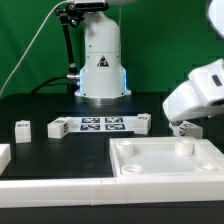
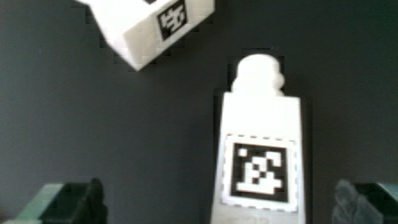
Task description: Assemble one leg
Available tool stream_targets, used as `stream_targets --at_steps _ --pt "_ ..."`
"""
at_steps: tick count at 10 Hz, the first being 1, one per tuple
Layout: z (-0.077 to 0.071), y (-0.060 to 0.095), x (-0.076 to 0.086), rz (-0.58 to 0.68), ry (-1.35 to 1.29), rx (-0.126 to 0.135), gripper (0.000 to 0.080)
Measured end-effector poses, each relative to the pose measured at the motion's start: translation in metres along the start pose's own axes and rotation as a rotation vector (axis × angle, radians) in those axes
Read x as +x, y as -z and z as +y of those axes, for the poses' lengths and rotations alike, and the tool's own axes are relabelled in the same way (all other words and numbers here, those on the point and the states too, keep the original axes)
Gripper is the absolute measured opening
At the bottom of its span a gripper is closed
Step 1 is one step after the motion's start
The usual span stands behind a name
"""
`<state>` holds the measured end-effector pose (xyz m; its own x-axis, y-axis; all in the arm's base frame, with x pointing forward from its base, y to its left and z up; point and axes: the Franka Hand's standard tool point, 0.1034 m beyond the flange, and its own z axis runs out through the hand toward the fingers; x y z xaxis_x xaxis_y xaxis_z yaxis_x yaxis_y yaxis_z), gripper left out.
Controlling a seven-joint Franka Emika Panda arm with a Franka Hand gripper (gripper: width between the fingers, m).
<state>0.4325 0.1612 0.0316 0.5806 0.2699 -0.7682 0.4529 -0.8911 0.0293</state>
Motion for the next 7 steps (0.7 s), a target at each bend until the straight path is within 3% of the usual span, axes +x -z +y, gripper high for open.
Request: stream_targets --at_steps 1,4,7 --pt "-0.002 -0.002 0.010 -0.026 -0.025 0.019 0.0649" --pt "-0.004 -0.010 0.015 -0.037 -0.037 0.049 0.0649" --pt "-0.003 -0.015 0.021 -0.017 -0.038 0.057 0.0649"
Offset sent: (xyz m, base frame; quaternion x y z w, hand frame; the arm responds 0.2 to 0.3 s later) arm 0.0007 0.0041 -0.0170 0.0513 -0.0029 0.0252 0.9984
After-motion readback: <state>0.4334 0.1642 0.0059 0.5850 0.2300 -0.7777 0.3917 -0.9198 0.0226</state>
